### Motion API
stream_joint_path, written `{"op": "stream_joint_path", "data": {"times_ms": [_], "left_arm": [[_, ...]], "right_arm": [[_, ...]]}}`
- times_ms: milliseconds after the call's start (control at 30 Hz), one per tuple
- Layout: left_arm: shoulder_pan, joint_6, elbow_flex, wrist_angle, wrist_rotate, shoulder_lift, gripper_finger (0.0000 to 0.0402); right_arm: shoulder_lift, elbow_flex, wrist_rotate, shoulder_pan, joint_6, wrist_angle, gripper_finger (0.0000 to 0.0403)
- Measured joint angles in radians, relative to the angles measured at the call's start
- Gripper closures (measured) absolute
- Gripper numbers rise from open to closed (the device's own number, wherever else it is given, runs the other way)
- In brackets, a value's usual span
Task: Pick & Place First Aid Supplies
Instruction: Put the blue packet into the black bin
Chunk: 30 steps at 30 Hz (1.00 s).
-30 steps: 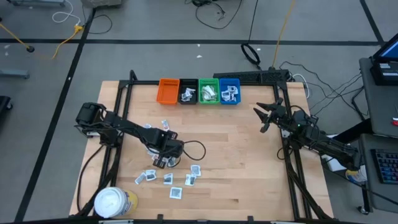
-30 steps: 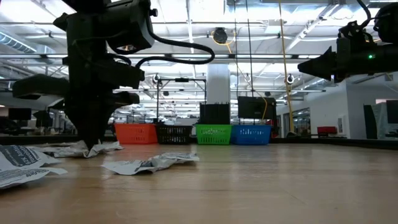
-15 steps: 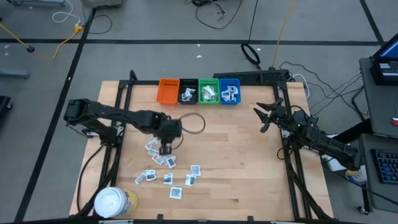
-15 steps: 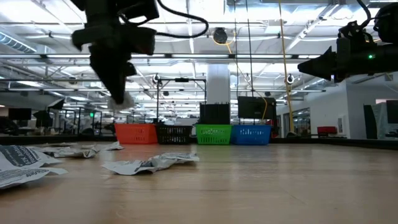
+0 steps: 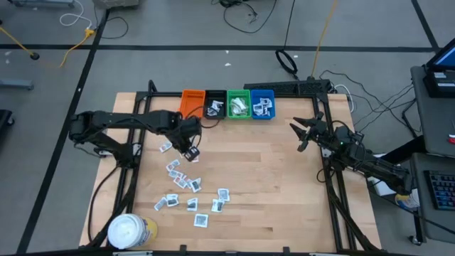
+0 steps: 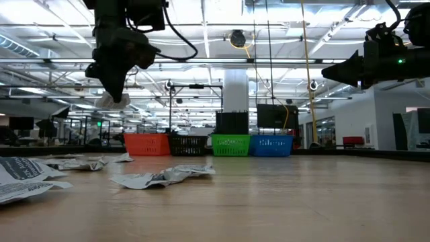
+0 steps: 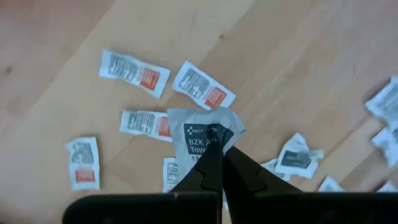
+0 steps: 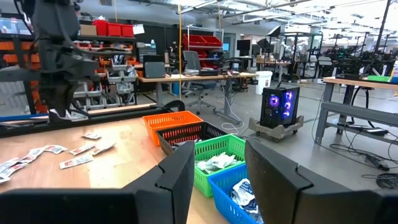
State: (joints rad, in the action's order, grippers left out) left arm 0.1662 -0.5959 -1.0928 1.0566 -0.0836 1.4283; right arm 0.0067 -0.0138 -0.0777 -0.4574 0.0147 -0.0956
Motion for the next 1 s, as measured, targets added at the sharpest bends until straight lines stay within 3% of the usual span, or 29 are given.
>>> {"op": "stream_joint_path", "data": {"times_ms": [167, 300, 633, 1000], "left_arm": [[0.055, -0.087, -0.001, 0.006, -0.011, -0.002, 0.04], [0.156, -0.05, -0.062, 0.041, -0.041, 0.069, 0.04], [0.371, 0.135, -0.443, 0.189, -0.034, 0.326, 0.0401], [0.471, 0.195, -0.842, 0.322, -0.047, 0.608, 0.0401]], "right_arm": [[0.0, 0.0, 0.0, 0.0, 0.0, 0.0, 0.0264], [0.0, 0.0, 0.0, 0.0, 0.0, 0.0, 0.0264], [0.0, 0.0, 0.0, 0.0, 0.0, 0.0, 0.0264], [0.0, 0.0, 0.0, 0.0, 0.0, 0.0, 0.0264]]}}
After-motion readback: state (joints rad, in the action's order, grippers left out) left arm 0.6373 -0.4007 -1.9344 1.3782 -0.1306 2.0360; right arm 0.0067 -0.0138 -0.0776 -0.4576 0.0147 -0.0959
